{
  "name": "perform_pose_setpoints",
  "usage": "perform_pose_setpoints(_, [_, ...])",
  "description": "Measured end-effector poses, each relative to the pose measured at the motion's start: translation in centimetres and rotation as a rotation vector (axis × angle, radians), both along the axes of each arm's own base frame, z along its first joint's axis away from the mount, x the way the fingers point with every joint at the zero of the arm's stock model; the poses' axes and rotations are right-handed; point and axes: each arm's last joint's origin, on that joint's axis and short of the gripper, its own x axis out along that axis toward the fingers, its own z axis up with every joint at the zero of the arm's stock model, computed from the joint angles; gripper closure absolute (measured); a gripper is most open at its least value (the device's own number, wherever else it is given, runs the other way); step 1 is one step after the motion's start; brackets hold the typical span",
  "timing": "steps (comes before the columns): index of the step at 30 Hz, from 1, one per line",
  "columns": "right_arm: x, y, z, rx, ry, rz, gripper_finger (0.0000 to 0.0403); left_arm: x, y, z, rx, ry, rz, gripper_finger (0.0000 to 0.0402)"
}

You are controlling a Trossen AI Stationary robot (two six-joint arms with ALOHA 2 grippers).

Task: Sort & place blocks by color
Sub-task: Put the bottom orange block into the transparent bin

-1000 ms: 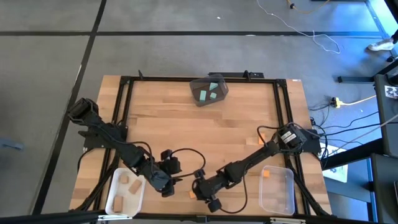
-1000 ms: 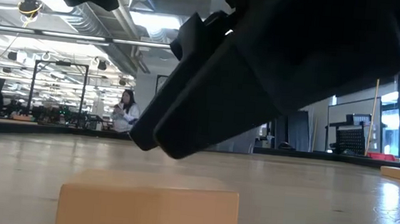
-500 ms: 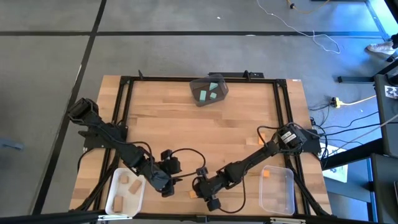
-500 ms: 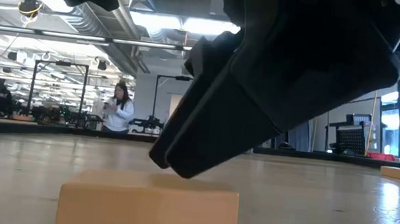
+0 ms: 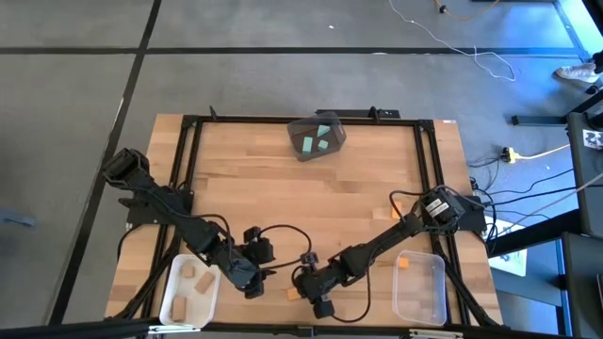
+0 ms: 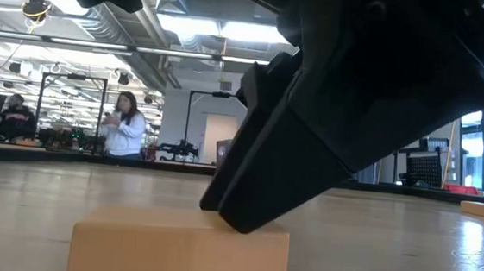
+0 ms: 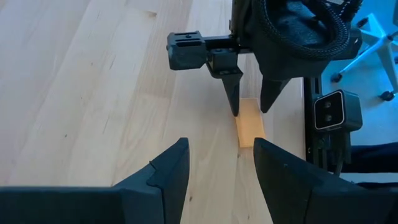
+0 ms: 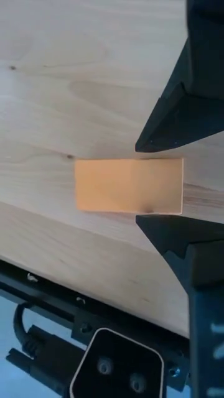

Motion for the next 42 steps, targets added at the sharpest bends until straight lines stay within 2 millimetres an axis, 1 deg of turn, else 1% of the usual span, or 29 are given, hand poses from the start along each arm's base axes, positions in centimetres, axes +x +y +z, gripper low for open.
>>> perform_pose_setpoints(4, [-0.2, -0.1, -0.3, -0.002, 0.010, -0.005, 0.0228, 0.0, 0.0, 0.0, 0.000, 0.000, 0.000, 0.0233])
perform_pose_setpoints(8, [-0.7, -0.4, -1.1, -0.018, 0.030, -0.010, 0.0228, 0.0, 0.0, 0.0, 0.000, 0.000, 0.000, 0.0233])
perform_pose_setpoints(11, [-0.8, -0.5, -1.4, -0.039, 0.020, -0.026, 0.0228, 0.0, 0.0, 0.0, 0.000, -0.001, 0.000, 0.0233])
perform_pose_setpoints(14, [-0.8, -0.6, -1.4, -0.068, 0.001, -0.046, 0.0228, 0.0, 0.0, 0.0, 0.000, -0.001, 0.000, 0.0233])
perform_pose_setpoints(19, [-0.5, -0.7, -1.4, -0.105, -0.049, -0.027, 0.0228, 0.0, 0.0, 0.0, 0.000, 0.000, 0.001, 0.0233])
perform_pose_setpoints(21, [-0.5, -0.8, -1.4, -0.128, -0.054, -0.051, 0.0230, 0.0, 0.0, 0.0, 0.000, -0.001, 0.001, 0.0233])
perform_pose_setpoints(28, [-0.6, -0.8, -1.4, -0.145, -0.060, -0.068, 0.0273, 0.0, 0.0, 0.0, 0.000, -0.001, 0.001, 0.0233])
perform_pose_setpoints(38, [-0.6, -0.8, -1.4, -0.142, -0.060, -0.064, 0.0274, 0.0, 0.0, 0.0, 0.000, -0.001, 0.001, 0.0233])
perform_pose_setpoints(42, [-0.6, -0.7, -1.1, -0.102, -0.027, -0.062, 0.0274, 0.0, 0.0, 0.0, 0.000, -0.001, 0.001, 0.0233])
